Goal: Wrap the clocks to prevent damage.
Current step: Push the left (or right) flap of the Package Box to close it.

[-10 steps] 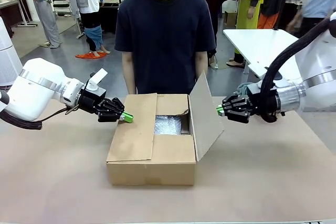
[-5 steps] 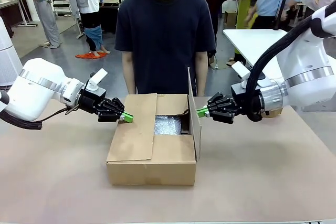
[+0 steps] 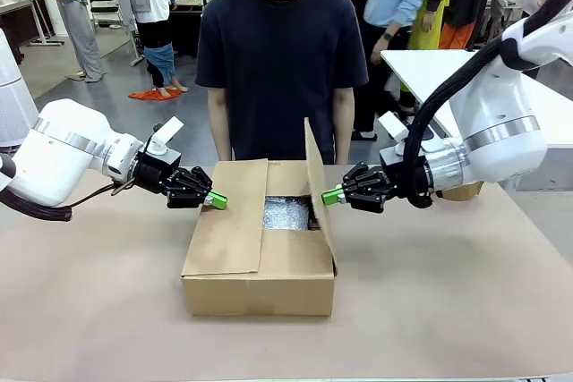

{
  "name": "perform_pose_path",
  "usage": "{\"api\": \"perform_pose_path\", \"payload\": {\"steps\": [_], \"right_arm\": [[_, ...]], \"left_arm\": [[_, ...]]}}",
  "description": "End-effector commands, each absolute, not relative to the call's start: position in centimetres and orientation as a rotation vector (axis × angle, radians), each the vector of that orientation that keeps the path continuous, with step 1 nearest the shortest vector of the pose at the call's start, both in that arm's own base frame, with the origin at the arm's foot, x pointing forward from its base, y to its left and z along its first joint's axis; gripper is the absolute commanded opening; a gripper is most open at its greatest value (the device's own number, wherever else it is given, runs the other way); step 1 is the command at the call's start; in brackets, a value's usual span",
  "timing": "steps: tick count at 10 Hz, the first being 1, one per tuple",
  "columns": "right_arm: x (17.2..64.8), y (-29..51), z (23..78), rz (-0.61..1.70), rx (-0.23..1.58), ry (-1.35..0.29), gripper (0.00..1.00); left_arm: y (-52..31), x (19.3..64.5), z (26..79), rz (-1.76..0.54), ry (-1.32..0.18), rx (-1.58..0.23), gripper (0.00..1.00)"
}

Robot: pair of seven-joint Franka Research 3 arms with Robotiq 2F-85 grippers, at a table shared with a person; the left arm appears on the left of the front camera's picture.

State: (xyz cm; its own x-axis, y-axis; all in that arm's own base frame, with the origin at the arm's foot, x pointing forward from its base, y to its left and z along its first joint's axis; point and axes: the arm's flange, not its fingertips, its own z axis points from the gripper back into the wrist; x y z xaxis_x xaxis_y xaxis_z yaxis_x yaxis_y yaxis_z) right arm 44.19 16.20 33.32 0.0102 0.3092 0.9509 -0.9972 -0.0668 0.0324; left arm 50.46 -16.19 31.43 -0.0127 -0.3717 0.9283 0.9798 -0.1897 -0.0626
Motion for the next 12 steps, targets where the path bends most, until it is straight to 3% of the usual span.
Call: {"api": "perform_pose_path", "payload": {"steps": [1,5,12], "right_arm": [[45.5,18.8,32.2,1.364,1.029,-0.897,0.01],[46.5,20.0,29.8,1.363,0.996,-0.835,0.01],[45.9,19.6,30.4,1.386,1.028,-0.851,0.01]], "left_arm": [[-16.4,50.4,31.2,-1.496,-0.801,-1.051,0.00],[-16.4,50.4,31.2,-1.496,-0.801,-1.051,0.00],[-16.4,50.4,31.2,-1.496,-0.801,-1.051,0.00]]}}
